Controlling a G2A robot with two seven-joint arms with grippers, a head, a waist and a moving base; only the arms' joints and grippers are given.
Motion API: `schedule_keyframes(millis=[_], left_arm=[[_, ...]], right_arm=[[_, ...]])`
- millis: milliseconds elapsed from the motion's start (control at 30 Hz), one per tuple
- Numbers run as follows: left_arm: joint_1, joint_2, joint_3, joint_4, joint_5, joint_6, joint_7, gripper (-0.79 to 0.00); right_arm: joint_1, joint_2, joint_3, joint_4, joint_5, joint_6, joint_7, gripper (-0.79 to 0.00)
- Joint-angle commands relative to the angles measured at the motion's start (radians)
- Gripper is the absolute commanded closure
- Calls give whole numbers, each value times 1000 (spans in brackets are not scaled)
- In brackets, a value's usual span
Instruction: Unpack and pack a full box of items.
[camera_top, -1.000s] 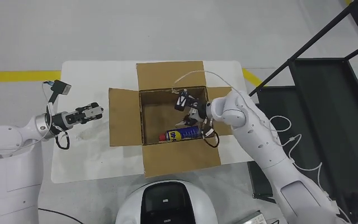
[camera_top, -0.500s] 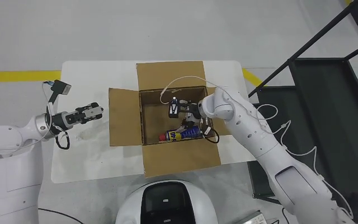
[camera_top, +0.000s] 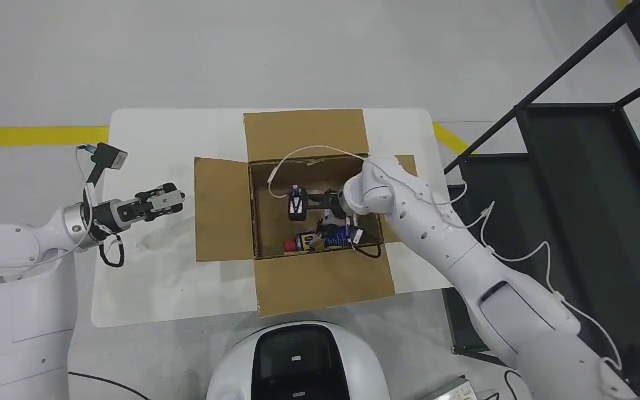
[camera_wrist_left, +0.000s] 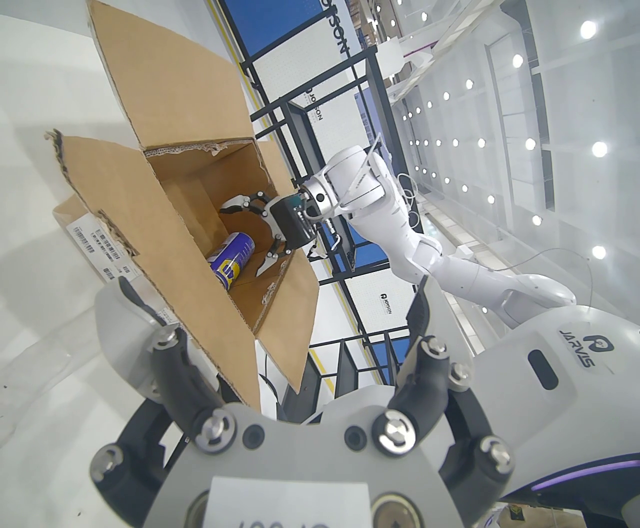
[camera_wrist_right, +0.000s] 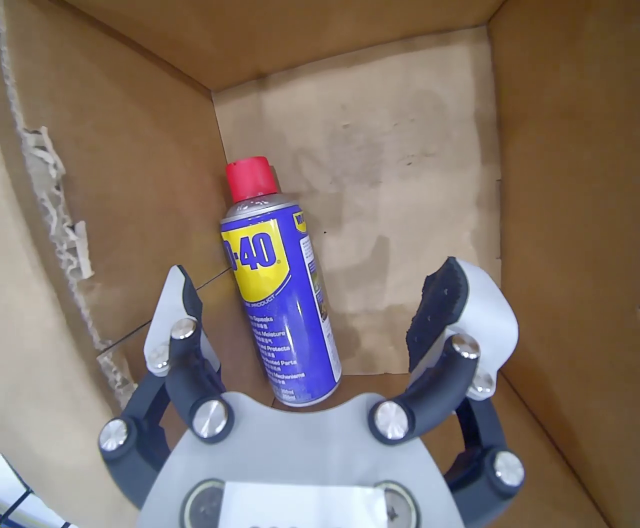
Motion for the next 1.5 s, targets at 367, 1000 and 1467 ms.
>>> schedule_keyframes(millis=[367, 1000, 1467], left_arm=[[0, 0, 0, 0, 0, 0, 0, -785], [20, 30, -95, 4, -11, 21, 80, -785], [10, 54, -164, 84, -33, 32, 70, -785]], right_arm=[[117, -113, -186, 276, -30, 22, -88, -785], [195, -210, -269, 500, -72, 2, -196, 0], [221, -161, -200, 510, -101, -59, -333, 0]])
